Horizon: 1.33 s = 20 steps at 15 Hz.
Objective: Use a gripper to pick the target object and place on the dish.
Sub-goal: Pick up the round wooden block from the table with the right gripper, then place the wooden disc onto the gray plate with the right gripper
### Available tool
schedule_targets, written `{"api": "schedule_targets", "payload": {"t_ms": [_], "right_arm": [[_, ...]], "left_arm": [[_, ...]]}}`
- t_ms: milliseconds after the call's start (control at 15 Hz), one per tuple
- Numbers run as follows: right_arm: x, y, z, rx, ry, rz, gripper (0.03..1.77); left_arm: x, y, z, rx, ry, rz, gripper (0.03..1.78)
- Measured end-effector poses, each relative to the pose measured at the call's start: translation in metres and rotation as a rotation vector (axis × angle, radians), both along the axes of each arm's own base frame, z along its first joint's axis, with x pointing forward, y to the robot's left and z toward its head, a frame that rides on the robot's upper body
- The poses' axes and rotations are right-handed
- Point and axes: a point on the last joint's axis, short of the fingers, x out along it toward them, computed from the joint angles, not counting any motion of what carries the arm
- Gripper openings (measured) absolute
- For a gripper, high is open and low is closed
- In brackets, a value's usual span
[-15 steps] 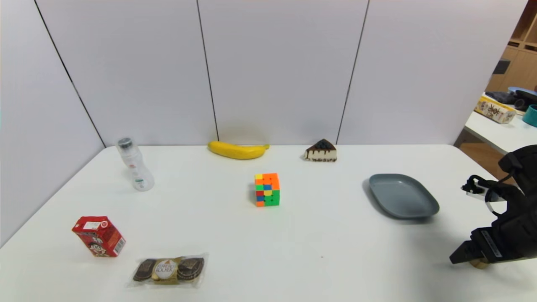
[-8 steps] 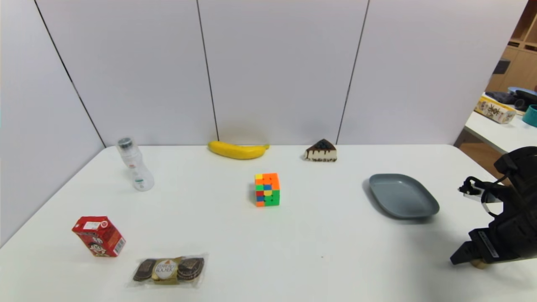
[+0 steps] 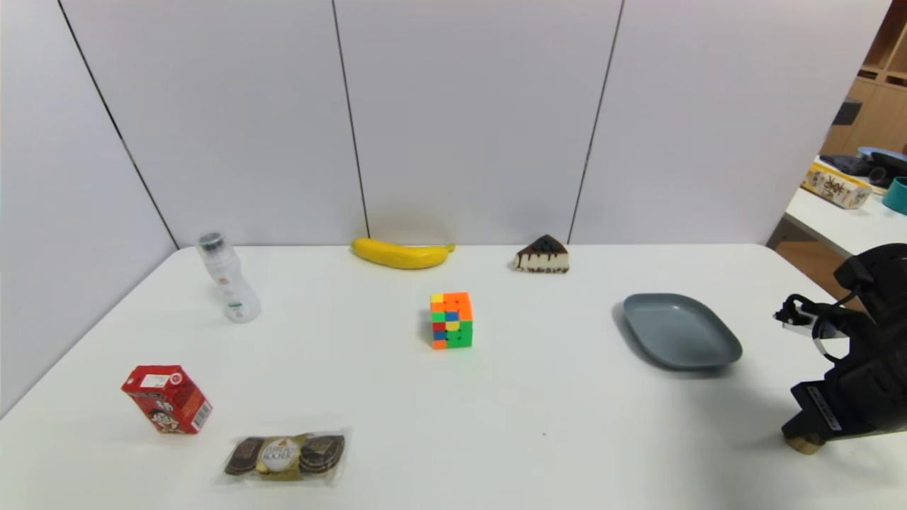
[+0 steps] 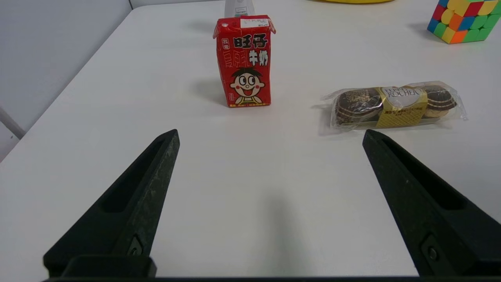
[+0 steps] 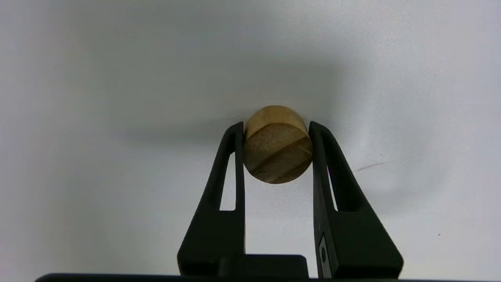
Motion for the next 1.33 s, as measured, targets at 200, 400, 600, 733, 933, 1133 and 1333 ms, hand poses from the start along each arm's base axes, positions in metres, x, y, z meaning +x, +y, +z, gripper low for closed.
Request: {"api": "schedule_targets", "payload": {"t_ms": [200,400,600,733,933,1133,1333], "right_arm": [[0.000,0.000,0.000,0.001,0.000,0.002,0.47],[0.000,0.001,0.002,0.000,-0.007,0.004,0.47],[0.008,0.004,0.015,-0.006,-0.068,0.023,0.47],[0.017,0.010,0.030,-0.012,-0.133,0.050,0.47],[0.035,0.023,0.052,-0.016,-0.233,0.106,0.47],[0.053,0.041,0.066,-0.012,-0.299,0.171,0.47],[0.070,0.055,0.061,-0.008,-0.294,0.217,0.47]], "left_arm": [[0.000,0.000,0.000,-0.001,0.000,0.000,1.69],[0.000,0.000,0.000,0.000,0.000,0.000,1.69],[0.000,0.000,0.000,-0.001,0.000,0.000,1.69],[0.000,0.000,0.000,-0.001,0.000,0.000,1.69],[0.000,0.000,0.000,0.000,0.000,0.000,1.69],[0.000,0.000,0.000,-0.001,0.000,0.000,1.69],[0.000,0.000,0.000,-0.001,0.000,0.000,1.69]]}}
